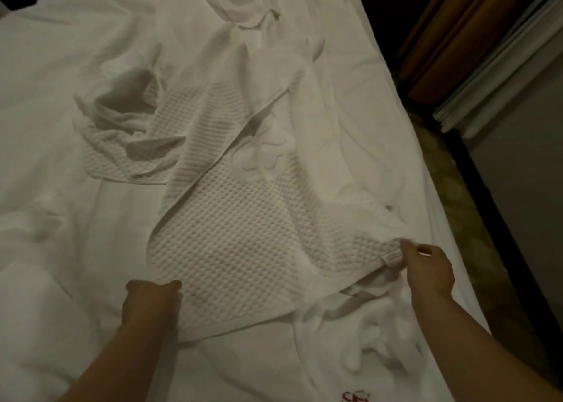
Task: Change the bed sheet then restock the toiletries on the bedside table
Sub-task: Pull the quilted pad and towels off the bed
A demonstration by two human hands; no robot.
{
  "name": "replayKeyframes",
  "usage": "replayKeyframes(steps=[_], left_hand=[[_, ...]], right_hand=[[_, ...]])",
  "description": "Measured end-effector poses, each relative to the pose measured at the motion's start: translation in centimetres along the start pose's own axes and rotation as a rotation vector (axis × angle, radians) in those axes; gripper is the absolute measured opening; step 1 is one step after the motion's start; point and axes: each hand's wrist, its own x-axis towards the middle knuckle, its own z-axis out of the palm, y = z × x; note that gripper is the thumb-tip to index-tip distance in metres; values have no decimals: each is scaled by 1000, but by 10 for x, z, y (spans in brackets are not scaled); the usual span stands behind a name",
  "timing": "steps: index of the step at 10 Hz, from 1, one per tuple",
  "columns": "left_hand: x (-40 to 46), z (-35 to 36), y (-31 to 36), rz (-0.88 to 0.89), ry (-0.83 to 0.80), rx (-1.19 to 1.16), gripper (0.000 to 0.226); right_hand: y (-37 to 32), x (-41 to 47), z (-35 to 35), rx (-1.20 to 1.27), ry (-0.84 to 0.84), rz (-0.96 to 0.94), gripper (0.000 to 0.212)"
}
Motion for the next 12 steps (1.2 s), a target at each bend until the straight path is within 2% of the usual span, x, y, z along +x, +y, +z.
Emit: replayKeyframes(steps=[1,2,3,4,5,6,7,8,9,10,11,12], left_hand=[[-14,-12,-6,136,-32,-6,71],[-21,-18,-18,118,-66,-35,76],[-21,-27,-31,163,-37,-7,62],[-19,-40,-45,250,42,33,46],[-28,-60,-69,276,27,52,44],[-43,-74,-114,241,-16,140,53],[-64,-74,-158,173,-121,264,43],[-79,-67,-184,137,-163,338,43],[-84,-59,-195,222,-145,456,37],[-76,-59,-177,373,68,386,40],[-71,-50,-122,718,147,410,41],[-61,-33,-52,896,135,427,47]], right_hand=[[-10,9,-2,-135,-19,-115,29],[-21,11,-1,-297,-137,-174,22],[-20,5,-4,-301,-65,-232,25],[-11,-12,-24,-248,32,-219,19],[9,-39,-55,-288,75,-186,29],[52,-70,-78,-326,116,-141,29],[105,-99,-90,-351,88,-9,23],[143,-122,-98,-496,64,94,30],[144,-135,-90,-618,46,45,27],[122,-129,-72,-556,156,-52,30],[82,-118,-52,-446,235,-163,31],[23,-108,-13,-334,107,-455,29]])
